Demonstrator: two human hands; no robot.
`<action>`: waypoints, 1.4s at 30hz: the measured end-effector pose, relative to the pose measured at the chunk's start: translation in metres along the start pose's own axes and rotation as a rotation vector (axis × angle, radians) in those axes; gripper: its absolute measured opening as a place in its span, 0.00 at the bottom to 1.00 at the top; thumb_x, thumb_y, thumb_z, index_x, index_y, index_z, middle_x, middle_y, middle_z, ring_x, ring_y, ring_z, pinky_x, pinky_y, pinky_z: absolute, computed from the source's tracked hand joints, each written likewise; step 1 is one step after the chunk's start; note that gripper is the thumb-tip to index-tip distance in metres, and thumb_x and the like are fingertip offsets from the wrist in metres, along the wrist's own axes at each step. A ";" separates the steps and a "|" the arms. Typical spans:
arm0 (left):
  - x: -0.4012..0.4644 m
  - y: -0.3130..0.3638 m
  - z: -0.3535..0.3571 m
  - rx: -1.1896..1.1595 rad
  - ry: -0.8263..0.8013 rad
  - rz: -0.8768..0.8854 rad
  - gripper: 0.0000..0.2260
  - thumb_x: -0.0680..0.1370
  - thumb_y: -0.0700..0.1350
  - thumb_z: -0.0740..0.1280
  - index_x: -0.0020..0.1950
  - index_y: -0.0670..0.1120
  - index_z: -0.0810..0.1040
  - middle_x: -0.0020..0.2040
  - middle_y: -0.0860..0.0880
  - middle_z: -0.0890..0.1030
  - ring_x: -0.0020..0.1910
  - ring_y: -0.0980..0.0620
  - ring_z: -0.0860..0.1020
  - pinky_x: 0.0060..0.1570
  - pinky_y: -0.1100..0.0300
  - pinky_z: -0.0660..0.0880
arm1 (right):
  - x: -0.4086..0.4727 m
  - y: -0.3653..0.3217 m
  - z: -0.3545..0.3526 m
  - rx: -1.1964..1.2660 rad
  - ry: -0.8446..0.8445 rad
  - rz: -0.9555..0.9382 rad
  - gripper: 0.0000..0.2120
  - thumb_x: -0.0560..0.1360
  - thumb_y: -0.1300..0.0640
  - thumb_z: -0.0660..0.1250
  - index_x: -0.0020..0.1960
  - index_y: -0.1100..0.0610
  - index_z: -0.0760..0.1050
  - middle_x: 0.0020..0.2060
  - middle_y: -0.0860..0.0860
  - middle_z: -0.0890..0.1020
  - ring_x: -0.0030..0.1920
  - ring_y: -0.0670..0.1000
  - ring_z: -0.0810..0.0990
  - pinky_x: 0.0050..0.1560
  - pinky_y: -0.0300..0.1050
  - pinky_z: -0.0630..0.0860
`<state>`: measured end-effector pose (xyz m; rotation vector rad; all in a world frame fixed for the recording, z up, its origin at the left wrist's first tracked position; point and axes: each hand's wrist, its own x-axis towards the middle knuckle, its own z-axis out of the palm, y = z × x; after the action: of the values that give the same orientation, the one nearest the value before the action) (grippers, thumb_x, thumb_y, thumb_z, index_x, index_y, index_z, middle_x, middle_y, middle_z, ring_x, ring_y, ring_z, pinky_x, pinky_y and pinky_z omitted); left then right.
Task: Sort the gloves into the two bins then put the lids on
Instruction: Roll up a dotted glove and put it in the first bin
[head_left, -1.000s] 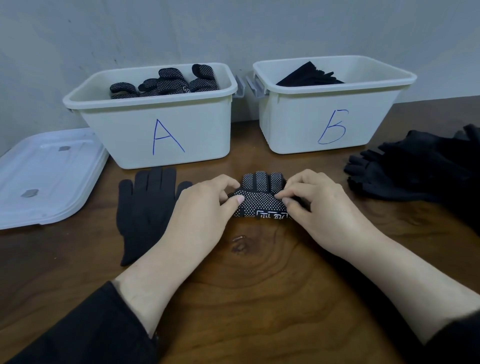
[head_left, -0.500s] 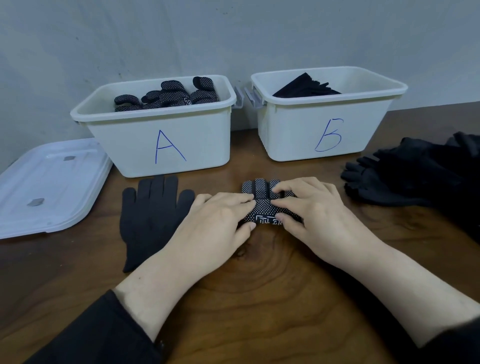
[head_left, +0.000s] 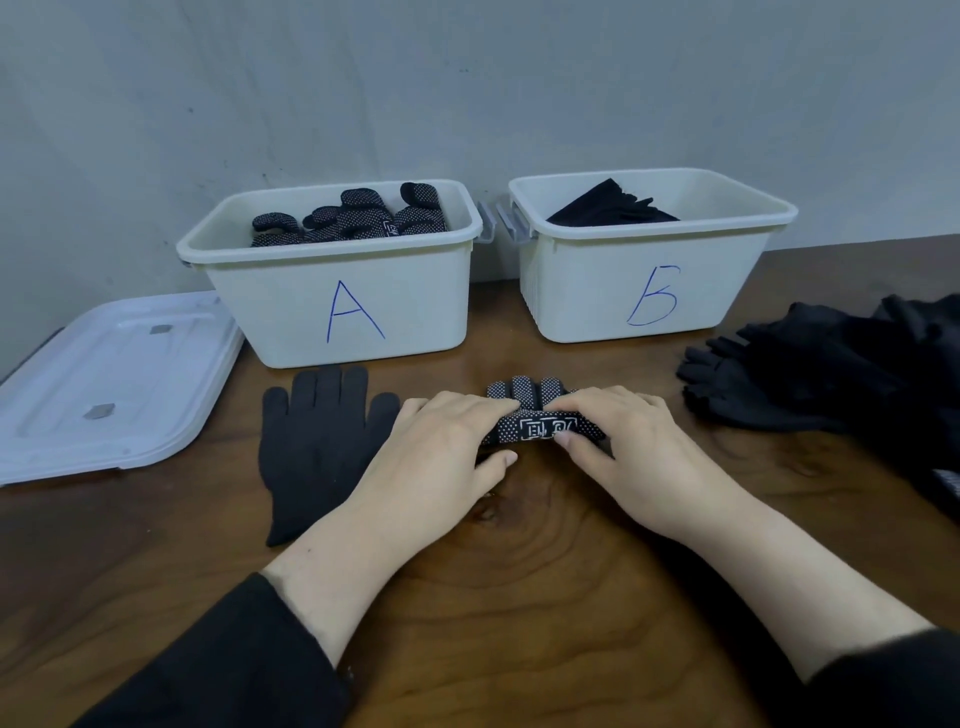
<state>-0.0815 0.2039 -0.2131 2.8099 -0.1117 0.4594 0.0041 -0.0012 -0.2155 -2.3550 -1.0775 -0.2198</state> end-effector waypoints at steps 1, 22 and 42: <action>-0.001 0.001 -0.001 -0.024 0.008 -0.006 0.20 0.80 0.55 0.65 0.73 0.58 0.69 0.64 0.59 0.77 0.64 0.57 0.70 0.66 0.57 0.61 | -0.001 0.001 -0.002 0.041 0.001 0.005 0.11 0.81 0.51 0.66 0.62 0.45 0.77 0.45 0.27 0.72 0.53 0.31 0.69 0.65 0.46 0.65; 0.000 0.002 -0.006 -0.035 0.042 0.053 0.15 0.79 0.59 0.65 0.61 0.55 0.82 0.58 0.59 0.76 0.58 0.57 0.70 0.63 0.55 0.63 | 0.032 -0.011 -0.027 0.004 -0.336 0.218 0.09 0.81 0.49 0.64 0.56 0.44 0.83 0.52 0.41 0.80 0.53 0.42 0.77 0.55 0.40 0.73; -0.002 -0.009 -0.012 -0.062 0.048 0.121 0.18 0.80 0.63 0.60 0.62 0.56 0.80 0.58 0.58 0.82 0.61 0.57 0.73 0.65 0.53 0.62 | 0.097 -0.045 -0.036 -0.086 -0.825 0.300 0.12 0.72 0.52 0.75 0.55 0.44 0.82 0.45 0.40 0.85 0.48 0.43 0.82 0.51 0.38 0.77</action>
<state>-0.0858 0.2163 -0.2056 2.7396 -0.2825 0.5418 0.0382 0.0667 -0.1322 -2.6996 -1.0246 0.9007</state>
